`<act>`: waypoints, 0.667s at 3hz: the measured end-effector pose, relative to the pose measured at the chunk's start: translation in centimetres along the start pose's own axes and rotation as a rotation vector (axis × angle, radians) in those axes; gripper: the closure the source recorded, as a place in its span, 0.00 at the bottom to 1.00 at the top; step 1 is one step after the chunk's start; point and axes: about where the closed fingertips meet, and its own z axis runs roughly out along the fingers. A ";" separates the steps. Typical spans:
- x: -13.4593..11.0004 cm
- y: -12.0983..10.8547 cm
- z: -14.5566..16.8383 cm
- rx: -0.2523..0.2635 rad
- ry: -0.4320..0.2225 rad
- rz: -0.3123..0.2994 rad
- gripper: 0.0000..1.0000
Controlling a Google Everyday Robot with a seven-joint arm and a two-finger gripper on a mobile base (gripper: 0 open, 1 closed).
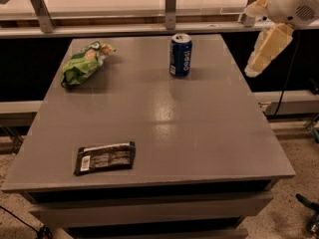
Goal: Knock pepsi can over
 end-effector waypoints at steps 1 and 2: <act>-2.9 -3.6 2.9 0.011 -0.173 -0.031 0.00; -4.8 -5.1 4.2 0.042 -0.267 -0.050 0.00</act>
Offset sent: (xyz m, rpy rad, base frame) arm 0.0815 0.0710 0.0009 0.3213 -0.1660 0.1371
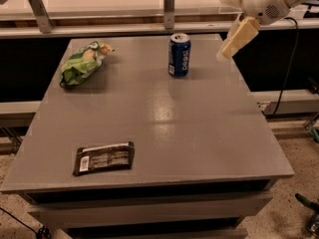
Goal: Knock pepsi can over
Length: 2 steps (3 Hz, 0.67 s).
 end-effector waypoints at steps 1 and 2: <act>-0.2 -0.2 0.2 0.004 -0.007 -0.002 0.00; -0.4 -0.1 0.7 -0.003 -0.038 -0.004 0.00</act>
Offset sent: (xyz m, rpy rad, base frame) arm 0.0026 0.0083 -0.0017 0.0695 -0.0150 0.0365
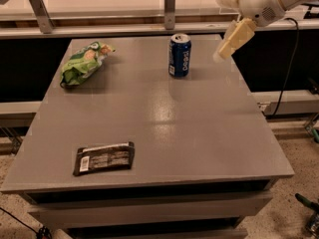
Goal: Knock pepsi can over
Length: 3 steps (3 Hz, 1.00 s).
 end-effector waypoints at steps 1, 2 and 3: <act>-0.2 -0.9 2.1 0.001 -0.150 0.033 0.00; -0.4 -1.4 5.6 -0.030 -0.283 0.087 0.00; -0.3 -0.9 8.6 -0.087 -0.356 0.140 0.00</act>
Offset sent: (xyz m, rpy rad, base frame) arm 0.0537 0.0543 -0.0489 0.4566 0.0714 0.0982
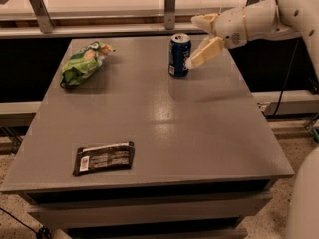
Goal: Knock pepsi can over
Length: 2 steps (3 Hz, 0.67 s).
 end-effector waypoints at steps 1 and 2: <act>1.2 0.8 2.2 -0.056 -0.034 0.062 0.00; 2.5 1.3 3.9 -0.081 -0.061 0.119 0.00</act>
Offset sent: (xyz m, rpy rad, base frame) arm 0.0011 0.0320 -0.0664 0.1320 0.1991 0.0255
